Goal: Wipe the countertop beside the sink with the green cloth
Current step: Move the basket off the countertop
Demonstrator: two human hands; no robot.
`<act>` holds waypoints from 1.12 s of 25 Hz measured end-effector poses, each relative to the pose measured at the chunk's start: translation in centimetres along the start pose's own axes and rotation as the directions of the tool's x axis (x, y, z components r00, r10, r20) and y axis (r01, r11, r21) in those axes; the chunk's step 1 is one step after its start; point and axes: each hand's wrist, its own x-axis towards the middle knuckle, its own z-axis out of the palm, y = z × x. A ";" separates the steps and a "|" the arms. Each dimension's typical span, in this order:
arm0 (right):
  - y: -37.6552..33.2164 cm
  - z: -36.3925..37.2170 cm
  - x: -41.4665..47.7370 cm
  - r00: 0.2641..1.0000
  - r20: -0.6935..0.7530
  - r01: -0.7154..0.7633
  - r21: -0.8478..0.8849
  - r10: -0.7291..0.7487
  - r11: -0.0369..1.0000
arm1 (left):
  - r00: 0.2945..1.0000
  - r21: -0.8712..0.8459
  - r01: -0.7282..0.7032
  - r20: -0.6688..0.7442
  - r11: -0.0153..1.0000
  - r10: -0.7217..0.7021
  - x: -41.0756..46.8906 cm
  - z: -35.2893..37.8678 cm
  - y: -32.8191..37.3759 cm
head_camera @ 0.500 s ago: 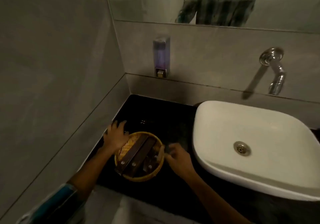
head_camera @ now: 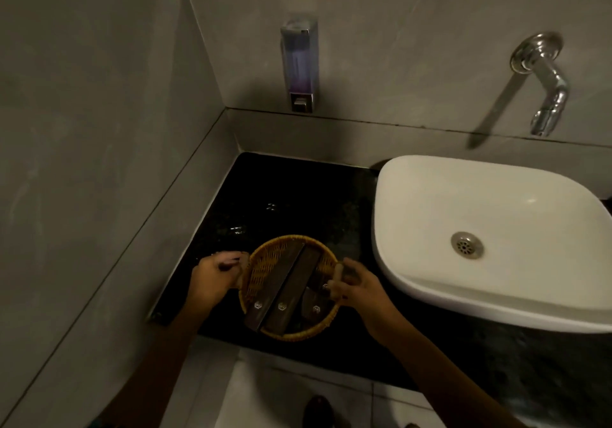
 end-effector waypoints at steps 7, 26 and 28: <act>3.6 -8.6 -6.9 0.961 -0.275 0.006 -0.018 -0.010 1.000 | 0.980 -0.009 -0.073 0.183 0.997 0.074 -8.2 7.8 1.3; 4.7 -39.8 -15.7 0.810 -0.527 0.162 -0.221 -0.258 0.962 | 0.774 0.133 -0.634 0.118 0.762 0.623 -21.2 34.7 18.6; 4.3 -47.1 -17.7 0.694 -0.653 0.149 -0.285 -0.305 0.947 | 0.605 0.037 -0.789 0.217 0.613 0.766 -23.5 40.5 21.6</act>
